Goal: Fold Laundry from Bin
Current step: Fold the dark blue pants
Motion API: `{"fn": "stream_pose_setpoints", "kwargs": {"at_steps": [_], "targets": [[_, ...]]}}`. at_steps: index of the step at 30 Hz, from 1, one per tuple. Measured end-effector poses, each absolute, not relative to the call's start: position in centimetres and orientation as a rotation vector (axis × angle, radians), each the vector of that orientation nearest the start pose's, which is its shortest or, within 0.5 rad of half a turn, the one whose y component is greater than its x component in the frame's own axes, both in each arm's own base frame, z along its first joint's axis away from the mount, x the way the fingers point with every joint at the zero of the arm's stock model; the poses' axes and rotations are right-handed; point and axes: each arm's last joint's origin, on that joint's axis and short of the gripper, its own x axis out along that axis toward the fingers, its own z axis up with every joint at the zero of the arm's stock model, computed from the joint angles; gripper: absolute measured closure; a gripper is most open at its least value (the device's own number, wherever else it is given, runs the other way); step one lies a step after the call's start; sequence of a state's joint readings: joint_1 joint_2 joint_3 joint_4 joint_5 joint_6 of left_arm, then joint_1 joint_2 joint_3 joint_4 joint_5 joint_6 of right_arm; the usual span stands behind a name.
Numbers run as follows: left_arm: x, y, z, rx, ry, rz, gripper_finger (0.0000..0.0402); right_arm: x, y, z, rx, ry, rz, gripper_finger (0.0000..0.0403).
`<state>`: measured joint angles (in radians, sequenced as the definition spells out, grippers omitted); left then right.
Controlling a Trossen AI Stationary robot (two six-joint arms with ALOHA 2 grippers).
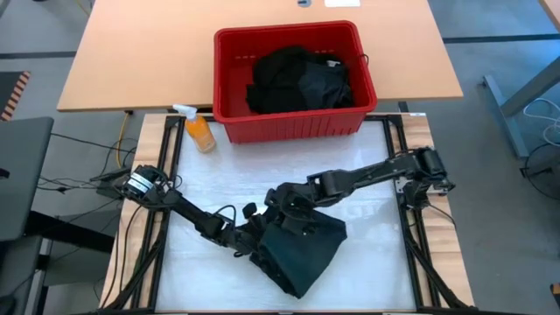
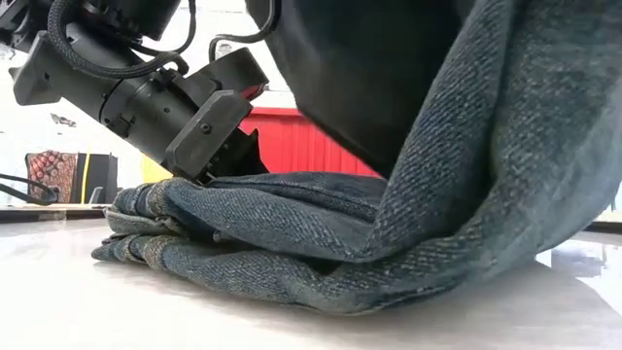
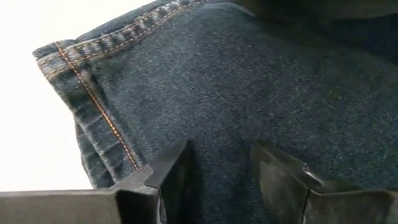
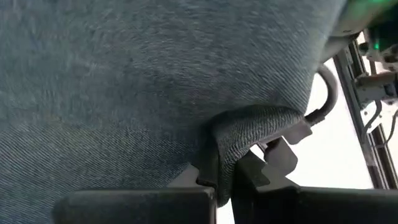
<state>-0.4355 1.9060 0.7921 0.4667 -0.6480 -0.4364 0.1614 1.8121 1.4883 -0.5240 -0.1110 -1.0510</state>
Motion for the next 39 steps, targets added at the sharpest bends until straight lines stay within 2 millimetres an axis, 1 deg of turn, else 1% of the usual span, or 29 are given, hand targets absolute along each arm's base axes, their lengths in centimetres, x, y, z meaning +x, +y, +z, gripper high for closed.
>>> {"fn": "stream_pose_setpoints", "kwargs": {"at_steps": [8,11,14,16,18,22,24,25,27,29,32,36,39], "targets": [[31.7,-12.9,10.4,-0.057,0.511,0.279,0.0237,41.5,5.5,23.7,-1.042,0.605,0.706,0.0367],[31.7,-12.9,10.4,-0.055,0.515,0.278,0.0237,42.2,5.0,22.2,-1.046,0.619,0.721,0.0367],[31.5,-13.0,10.9,-0.022,0.524,0.262,0.0237,42.6,4.6,21.2,-1.035,0.641,0.727,0.0367],[31.1,-13.1,11.8,0.004,0.54,0.243,0.0237,42.6,4.5,20.9,-1.035,0.643,0.723,0.0367],[30.4,-13.2,13.1,0.019,0.557,0.225,0.0237,42.5,4.4,20.6,-1.037,0.639,0.713,0.0367],[28.4,-13.3,16.1,0.04,0.596,0.211,0.0237,42.4,3.9,20.4,-1.015,0.663,0.691,0.0367],[27.3,-13.5,17.9,0.034,0.578,0.209,0.0237,42.3,3.9,20.4,-1.014,0.663,0.687,0.0367],[26.8,-13.5,18.7,0.029,0.564,0.225,0.0237,42.4,3.9,20.5,-1.014,0.661,0.686,0.0367],[25.7,-13.3,19.5,0.044,0.557,0.309,0.0237,42.4,3.9,20.5,-1.016,0.655,0.682,0.0367],[24.6,-12.7,18.9,0.065,0.578,0.421,0.0237,42.5,3.9,20.6,-1.019,0.644,0.677,0.0367],[23.6,-11.1,16.4,0.002,0.611,0.529,0.0237,42.6,3.9,20.6,-1.02,0.637,0.671,0.0367],[22.9,-10.0,12.4,-0.122,0.625,0.504,0.0237,42.6,4.0,20.7,-1.002,0.639,0.662,0.0367],[23.1,-10.0,11.2,-0.169,0.545,0.465,0.0237,42.6,4.0,20.7,-0.991,0.64,0.655,0.0367]]}}
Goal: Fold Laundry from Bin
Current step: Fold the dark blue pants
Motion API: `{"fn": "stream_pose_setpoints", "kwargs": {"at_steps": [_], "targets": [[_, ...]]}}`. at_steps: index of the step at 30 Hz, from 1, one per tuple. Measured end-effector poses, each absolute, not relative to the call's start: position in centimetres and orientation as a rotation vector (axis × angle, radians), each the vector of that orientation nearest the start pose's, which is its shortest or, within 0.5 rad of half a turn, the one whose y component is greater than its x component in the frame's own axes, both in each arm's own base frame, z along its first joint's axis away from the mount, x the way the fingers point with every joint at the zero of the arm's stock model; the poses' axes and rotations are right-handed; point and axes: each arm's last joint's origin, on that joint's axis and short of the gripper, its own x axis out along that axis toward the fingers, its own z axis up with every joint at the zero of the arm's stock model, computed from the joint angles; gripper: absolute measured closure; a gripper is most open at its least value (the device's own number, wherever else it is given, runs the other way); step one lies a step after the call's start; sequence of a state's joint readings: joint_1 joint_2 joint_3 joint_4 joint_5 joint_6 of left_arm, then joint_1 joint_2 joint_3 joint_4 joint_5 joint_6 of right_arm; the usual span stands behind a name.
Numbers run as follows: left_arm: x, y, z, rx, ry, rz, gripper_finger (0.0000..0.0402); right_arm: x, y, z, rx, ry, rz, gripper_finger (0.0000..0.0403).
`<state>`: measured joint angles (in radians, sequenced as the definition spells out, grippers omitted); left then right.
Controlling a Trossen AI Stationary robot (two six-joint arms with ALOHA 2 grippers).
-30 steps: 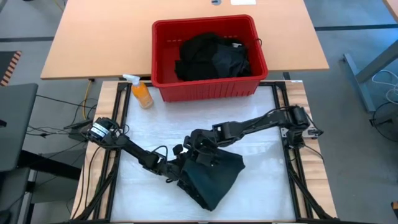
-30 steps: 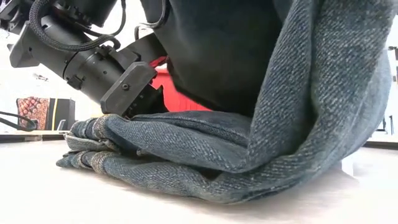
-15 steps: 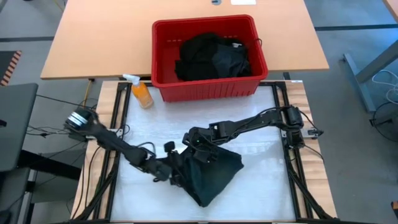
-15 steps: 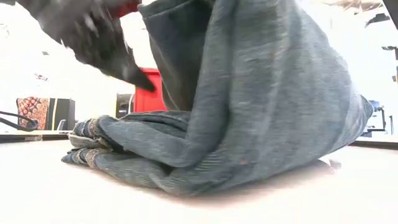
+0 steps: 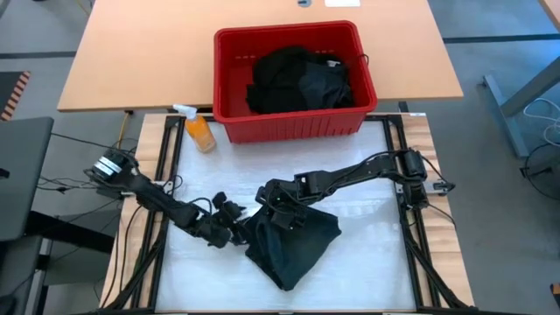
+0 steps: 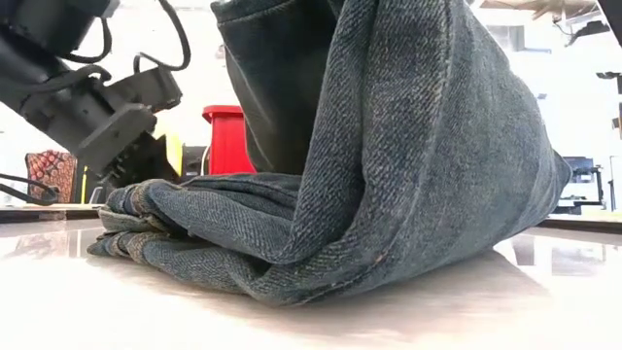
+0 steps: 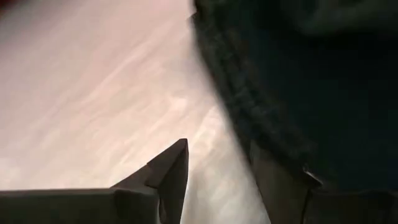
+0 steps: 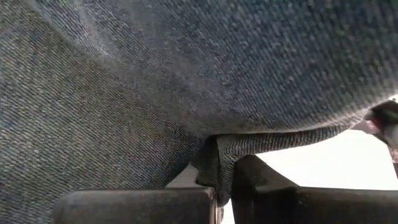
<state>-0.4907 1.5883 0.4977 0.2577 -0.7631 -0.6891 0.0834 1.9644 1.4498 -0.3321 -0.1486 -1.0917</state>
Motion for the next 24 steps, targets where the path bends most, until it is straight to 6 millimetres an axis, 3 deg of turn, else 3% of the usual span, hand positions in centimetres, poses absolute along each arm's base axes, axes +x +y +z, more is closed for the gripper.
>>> {"fn": "stream_pose_setpoints", "kwargs": {"at_steps": [11,19,24], "targets": [[25.7,-9.8,9.3,-0.16,0.588,0.369,0.0237,43.2,4.6,21.8,-1.103,0.628,0.549,0.0367],[25.8,-9.9,9.2,-0.162,0.602,0.363,0.0237,44.3,3.1,17.8,-1.109,0.731,0.569,0.0367],[25.5,-9.8,9.3,-0.161,0.643,0.355,0.0237,44.6,3.1,16.4,-1.106,0.766,0.585,0.0367]]}}
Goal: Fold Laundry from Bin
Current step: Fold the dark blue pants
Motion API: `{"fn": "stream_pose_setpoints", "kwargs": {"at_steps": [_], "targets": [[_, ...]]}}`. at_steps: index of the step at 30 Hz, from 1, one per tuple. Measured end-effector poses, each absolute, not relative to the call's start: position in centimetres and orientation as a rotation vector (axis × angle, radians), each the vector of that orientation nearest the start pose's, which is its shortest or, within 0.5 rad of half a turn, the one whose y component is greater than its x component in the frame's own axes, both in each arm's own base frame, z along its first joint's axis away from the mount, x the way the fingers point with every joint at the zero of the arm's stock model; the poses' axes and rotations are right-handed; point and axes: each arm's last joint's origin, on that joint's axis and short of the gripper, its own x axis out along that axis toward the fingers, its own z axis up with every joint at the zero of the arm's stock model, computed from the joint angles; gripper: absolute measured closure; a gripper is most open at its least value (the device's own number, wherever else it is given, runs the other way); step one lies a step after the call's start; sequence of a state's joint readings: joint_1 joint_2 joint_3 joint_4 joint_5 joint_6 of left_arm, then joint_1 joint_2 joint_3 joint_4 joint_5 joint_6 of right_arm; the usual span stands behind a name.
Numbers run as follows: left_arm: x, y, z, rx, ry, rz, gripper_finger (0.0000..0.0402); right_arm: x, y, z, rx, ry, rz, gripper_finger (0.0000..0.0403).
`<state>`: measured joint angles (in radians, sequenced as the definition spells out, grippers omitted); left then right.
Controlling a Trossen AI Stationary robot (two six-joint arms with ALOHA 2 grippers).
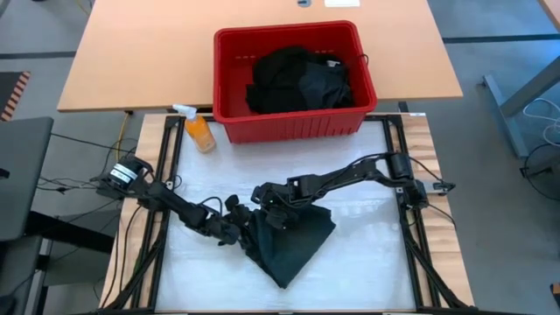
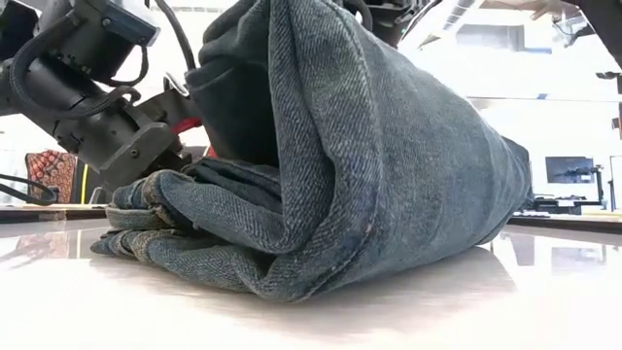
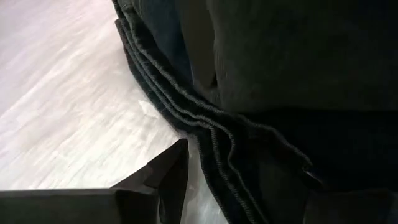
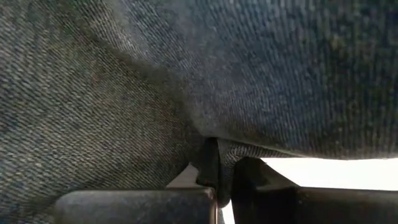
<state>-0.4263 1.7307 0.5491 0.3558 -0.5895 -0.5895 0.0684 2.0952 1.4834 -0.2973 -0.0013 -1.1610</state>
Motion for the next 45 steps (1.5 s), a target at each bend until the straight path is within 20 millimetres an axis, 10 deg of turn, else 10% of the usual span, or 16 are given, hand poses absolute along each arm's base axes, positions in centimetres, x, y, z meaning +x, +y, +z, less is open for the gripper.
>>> {"fn": "stream_pose_setpoints", "kwargs": {"at_steps": [8,20,30,45], "targets": [[22.1,-8.6,12.8,-0.127,0.736,0.481,0.0237,44.4,3.6,16.6,-1.049,0.782,0.549,0.0359],[20.8,-12.0,23.8,-0.182,0.074,0.252,0.0237,44.4,3.3,16.5,-1.032,0.798,0.543,0.0327],[25.4,-12.6,18.1,-0.292,0.196,0.207,0.0237,44.3,3.3,16.5,-1.034,0.796,0.548,0.0326],[25.4,-15.3,17.1,-0.318,0.395,0.214,0.0237,43.4,4.8,20.3,-1.168,0.753,0.446,0.0304]]}}
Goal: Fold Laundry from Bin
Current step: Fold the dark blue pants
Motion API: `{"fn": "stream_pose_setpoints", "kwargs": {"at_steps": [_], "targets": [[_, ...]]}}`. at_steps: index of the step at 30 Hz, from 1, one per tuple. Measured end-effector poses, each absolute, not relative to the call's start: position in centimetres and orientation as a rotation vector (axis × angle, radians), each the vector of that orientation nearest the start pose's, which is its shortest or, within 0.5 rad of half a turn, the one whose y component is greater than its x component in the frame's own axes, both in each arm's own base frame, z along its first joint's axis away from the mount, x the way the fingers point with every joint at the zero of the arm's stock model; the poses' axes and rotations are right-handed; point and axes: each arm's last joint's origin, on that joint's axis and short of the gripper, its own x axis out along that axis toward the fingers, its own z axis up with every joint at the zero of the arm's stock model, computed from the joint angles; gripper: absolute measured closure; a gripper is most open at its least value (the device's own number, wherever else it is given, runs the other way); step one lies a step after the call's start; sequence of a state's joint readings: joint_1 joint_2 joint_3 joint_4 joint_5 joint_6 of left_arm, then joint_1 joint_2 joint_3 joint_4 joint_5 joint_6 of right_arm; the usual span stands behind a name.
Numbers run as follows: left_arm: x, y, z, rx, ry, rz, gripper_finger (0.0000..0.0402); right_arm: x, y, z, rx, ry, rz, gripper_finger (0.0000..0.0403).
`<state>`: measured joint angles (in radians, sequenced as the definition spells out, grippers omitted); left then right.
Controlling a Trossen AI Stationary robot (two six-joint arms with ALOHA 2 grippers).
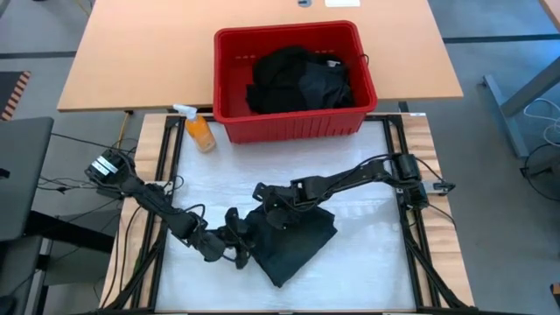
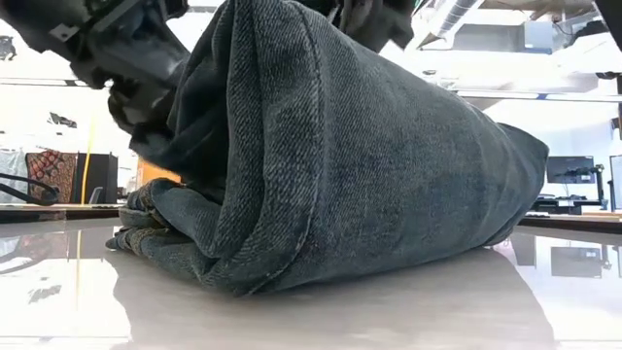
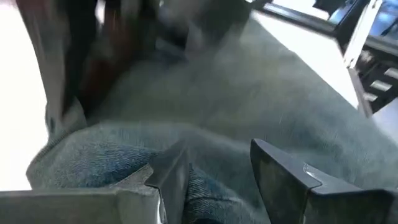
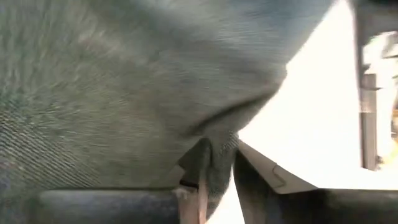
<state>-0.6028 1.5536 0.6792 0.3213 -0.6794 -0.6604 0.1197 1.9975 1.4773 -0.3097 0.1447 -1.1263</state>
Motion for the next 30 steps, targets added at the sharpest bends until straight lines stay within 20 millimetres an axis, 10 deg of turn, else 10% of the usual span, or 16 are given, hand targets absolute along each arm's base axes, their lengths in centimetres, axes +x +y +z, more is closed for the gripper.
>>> {"fn": "stream_pose_setpoints", "kwargs": {"at_steps": [6,13,21,30], "targets": [[24.9,-15.1,16.3,-0.34,0.452,0.26,0.0237,41.3,5.9,26.2,-1.02,0.638,0.336,0.0251],[24.5,-15.1,15.8,-0.358,0.491,0.293,0.0237,35.7,6.1,30.9,-0.367,0.781,0.327,0.0217],[23.7,-15.5,15.3,-0.376,0.536,0.305,0.0237,32.3,7.5,26.1,-0.165,0.595,0.177,0.0263],[23.8,-15.8,14.4,-0.399,0.55,0.324,0.0237,33.6,6.0,18.4,-0.143,0.478,-0.052,0.0385]]}}
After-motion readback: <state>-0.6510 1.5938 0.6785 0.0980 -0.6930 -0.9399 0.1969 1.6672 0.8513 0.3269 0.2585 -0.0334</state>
